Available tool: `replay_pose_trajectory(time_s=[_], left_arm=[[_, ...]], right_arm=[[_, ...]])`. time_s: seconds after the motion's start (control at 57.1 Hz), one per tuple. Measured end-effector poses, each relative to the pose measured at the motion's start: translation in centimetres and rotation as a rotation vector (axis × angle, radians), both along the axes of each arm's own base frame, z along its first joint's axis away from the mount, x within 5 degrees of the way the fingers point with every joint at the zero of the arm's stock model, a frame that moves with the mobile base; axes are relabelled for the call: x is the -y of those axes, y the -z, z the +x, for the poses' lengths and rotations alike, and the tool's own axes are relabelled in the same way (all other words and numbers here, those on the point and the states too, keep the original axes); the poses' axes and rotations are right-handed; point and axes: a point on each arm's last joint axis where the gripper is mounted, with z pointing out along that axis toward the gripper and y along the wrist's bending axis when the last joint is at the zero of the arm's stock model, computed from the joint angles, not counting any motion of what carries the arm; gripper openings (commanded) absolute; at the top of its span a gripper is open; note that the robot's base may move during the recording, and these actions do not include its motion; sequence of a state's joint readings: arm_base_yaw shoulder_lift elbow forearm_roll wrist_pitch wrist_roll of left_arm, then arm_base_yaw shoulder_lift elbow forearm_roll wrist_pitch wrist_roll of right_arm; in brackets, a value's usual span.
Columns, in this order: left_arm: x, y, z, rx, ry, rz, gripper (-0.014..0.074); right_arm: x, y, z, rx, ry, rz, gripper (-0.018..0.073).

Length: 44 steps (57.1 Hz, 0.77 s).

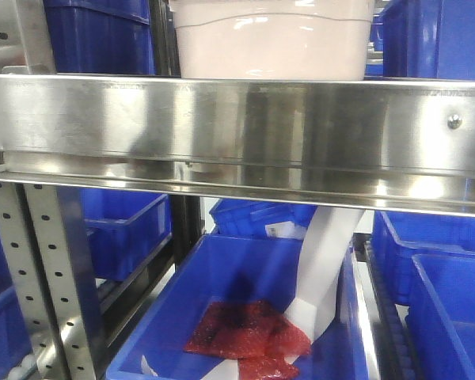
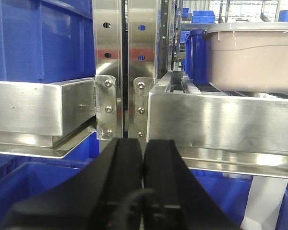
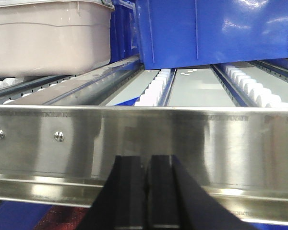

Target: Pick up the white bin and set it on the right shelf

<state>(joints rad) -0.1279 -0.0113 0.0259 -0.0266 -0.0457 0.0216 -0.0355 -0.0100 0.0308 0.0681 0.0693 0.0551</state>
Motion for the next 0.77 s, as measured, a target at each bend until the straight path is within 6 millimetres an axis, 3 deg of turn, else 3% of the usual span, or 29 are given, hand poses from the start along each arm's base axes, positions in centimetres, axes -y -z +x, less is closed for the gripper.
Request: replay_pose_trajectory(time_s=[0.77], left_arm=[[0.0, 0.0, 0.0, 0.0, 0.0, 0.0, -0.0119]], right_arm=[[0.0, 0.0, 0.0, 0.0, 0.0, 0.002, 0.0069]])
